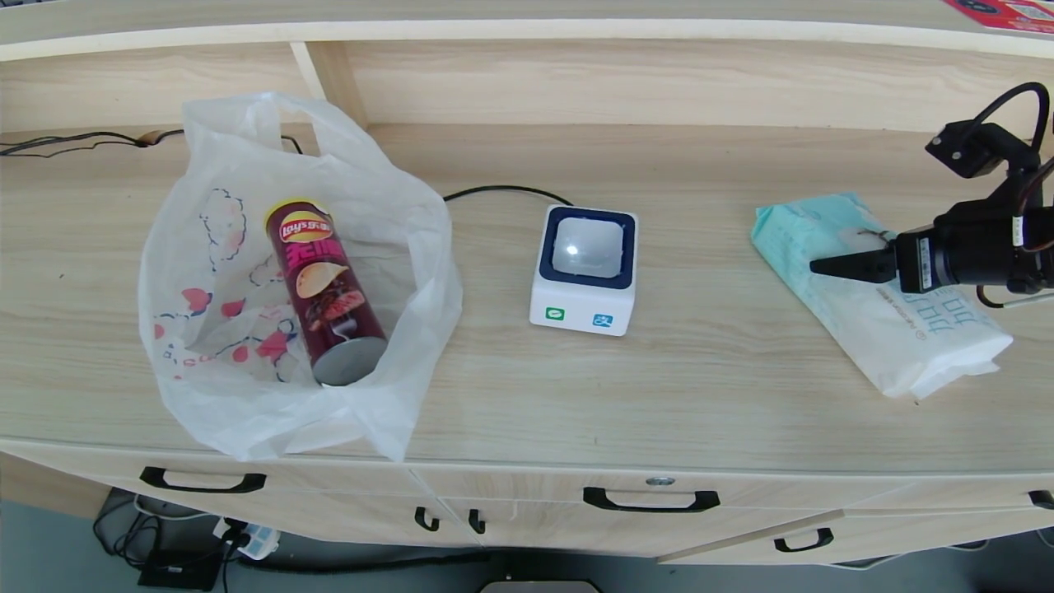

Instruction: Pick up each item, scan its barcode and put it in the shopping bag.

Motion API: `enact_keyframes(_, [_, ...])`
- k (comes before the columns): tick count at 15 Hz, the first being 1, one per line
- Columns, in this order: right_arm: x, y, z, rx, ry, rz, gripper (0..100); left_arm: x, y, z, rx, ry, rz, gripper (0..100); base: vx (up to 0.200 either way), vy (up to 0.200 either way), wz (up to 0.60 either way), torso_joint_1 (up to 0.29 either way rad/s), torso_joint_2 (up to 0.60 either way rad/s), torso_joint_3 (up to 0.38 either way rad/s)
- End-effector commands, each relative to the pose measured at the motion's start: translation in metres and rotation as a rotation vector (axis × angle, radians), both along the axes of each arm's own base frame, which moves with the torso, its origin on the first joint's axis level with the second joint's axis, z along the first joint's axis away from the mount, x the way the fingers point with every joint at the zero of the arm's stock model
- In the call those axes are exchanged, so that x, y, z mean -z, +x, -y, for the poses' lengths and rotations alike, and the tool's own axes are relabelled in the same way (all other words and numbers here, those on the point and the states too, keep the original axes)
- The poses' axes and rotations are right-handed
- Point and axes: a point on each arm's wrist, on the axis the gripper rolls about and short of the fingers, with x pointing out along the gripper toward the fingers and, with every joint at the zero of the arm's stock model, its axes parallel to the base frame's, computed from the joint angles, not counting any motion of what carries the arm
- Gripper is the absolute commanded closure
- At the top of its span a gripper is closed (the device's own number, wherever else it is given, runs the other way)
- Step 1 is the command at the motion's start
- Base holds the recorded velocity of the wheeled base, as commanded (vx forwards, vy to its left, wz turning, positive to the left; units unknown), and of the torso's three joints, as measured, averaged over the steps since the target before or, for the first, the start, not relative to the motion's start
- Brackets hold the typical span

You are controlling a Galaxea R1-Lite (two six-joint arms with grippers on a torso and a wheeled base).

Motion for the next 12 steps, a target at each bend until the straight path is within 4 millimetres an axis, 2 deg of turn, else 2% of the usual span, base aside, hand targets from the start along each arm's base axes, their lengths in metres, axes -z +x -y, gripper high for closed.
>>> enact_keyframes(1, [0.007, 0.005, -0.003, -0.006, -0.003, -0.025, 0, 0.0, 0.0, 0.0, -0.001, 0.0, -0.001, 0, 0.0, 0.0, 0.0, 0.0, 0.0, 0.0])
enact_keyframes(3, [0.01, 0.008, -0.006, 0.025, -0.026, -0.032, 0, 0.0, 0.0, 0.0, -0.001, 0.0, -0.001, 0, 0.0, 0.0, 0.0, 0.0, 0.0, 0.0])
enact_keyframes(5, [0.003, 0.01, -0.009, 0.046, -0.033, -0.009, 0, 0.0, 0.0, 0.0, -0.001, 0.0, -0.001, 0, 0.0, 0.0, 0.0, 0.0, 0.0, 0.0])
enact_keyframes(9, [-0.001, 0.004, -0.01, 0.045, -0.037, -0.001, 0, 0.0, 0.0, 0.0, -0.001, 0.0, -0.001, 0, 0.0, 0.0, 0.0, 0.0, 0.0, 0.0])
enact_keyframes(10, [-0.001, 0.004, -0.01, 0.048, -0.037, 0.004, 100, 0.0, 0.0, 0.0, -0.001, 0.0, -0.001, 0, 0.0, 0.0, 0.0, 0.0, 0.0, 0.0])
enact_keyframes(12, [-0.007, 0.005, -0.01, 0.055, -0.018, 0.023, 100, 0.0, 0.0, 0.0, -0.001, 0.001, -0.001, 0, 0.0, 0.0, 0.0, 0.0, 0.0, 0.0])
